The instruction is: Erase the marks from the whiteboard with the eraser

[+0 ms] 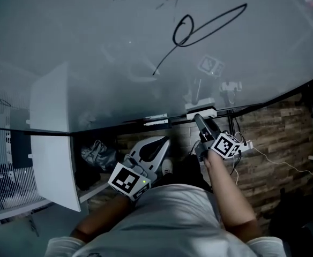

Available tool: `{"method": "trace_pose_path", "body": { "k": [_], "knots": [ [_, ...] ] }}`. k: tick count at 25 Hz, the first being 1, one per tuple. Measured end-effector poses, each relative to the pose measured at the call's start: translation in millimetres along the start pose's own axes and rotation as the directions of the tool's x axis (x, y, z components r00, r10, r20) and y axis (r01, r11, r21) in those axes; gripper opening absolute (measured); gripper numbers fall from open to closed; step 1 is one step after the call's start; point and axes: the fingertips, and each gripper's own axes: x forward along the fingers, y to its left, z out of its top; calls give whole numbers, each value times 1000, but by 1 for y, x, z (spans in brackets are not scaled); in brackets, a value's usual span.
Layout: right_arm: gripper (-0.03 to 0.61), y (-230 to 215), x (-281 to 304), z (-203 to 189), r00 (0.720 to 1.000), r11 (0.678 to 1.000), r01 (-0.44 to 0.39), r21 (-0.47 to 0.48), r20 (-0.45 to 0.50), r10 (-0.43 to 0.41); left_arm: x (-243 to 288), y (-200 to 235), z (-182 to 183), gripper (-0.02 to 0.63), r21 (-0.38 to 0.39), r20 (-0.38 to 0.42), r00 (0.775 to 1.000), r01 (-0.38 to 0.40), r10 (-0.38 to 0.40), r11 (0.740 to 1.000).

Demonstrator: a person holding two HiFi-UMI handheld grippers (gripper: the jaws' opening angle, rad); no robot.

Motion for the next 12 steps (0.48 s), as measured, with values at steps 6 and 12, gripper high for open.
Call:
{"method": "trace_pose_path", "body": {
  "k": [6,12],
  "knots": [
    [242,-4,0,-3,1000,996,18,84,-14,-17,4,-1,2,6,6,7,1000,1,-1,1000],
    [242,51,0,14,998,996,-55,72,0,55,-1,-1,6,6,4,25,1000,8,-8,1000]
  ]
}}
